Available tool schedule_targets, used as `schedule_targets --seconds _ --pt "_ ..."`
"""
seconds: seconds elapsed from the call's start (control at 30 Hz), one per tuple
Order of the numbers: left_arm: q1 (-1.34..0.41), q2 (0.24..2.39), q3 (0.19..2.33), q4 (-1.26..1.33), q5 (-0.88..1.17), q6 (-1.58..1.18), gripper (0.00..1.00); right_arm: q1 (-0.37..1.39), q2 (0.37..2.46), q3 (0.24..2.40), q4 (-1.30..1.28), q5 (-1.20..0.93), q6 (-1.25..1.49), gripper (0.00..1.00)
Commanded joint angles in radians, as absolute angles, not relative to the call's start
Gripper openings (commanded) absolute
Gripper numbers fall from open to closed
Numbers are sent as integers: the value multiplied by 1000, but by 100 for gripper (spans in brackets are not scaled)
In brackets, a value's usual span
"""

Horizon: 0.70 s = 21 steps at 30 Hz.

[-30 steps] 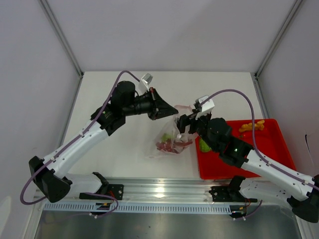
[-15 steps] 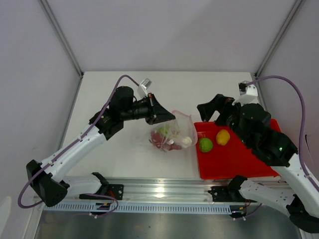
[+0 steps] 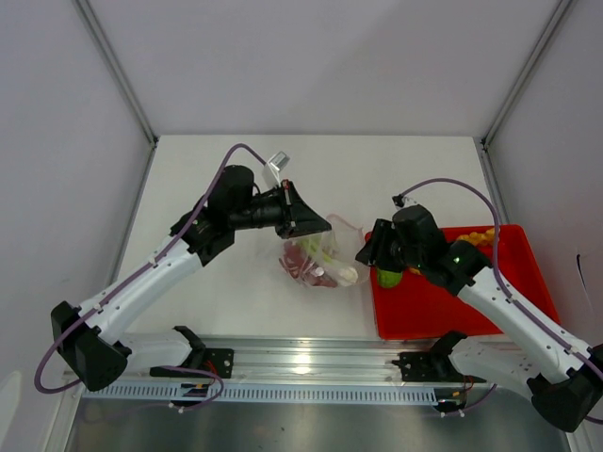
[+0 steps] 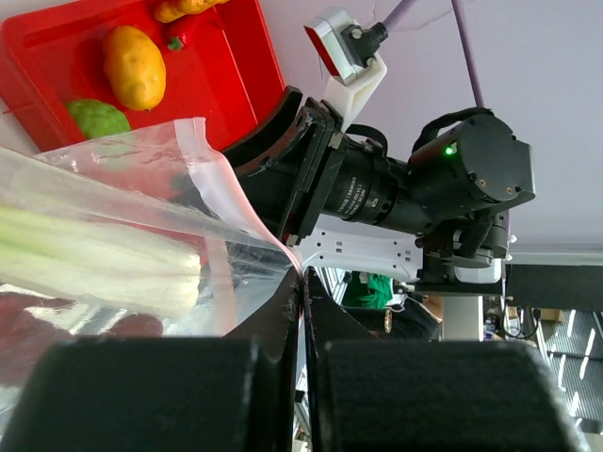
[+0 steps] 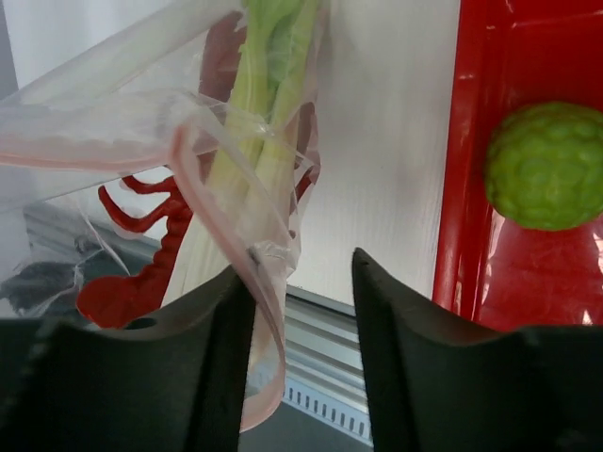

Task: Place the food in the zip-top bag and seal the zipper
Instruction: Adjust the zipper food storage bag at the center of the board.

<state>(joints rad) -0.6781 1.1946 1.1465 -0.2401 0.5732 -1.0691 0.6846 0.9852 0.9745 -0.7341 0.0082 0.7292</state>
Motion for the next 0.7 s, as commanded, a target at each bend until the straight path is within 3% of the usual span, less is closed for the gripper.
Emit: schedule_targets --seconds 0.0,0.03,0.17,0.2,0.27,0.43,0.6,0.67 --pt "-675 1160 1157 -179 606 -1040 1 678 957 968 -650 -6 739 42" --pt "-673 1158 1154 -181 604 -1032 1 675 956 962 -641 -5 741 34" --pt "-673 1149 1134 -190 603 -1014 1 673 942 948 -609 -2 730 30" --pt "-673 1143 1128 -190 603 -1012 1 673 943 951 -601 -5 724 14" --pt "-675 1138 1112 -192 601 -1006 0 670 953 954 -598 -11 716 0" --pt "-673 1124 1158 -268 597 -901 1 657 995 1058 -617 -17 675 0" --pt "-680 1022 1226 -368 500 -698 0 653 1078 1417 -710 -98 635 0" --pt "-681 973 1220 -376 471 -675 1 646 1129 1463 -715 -136 635 0"
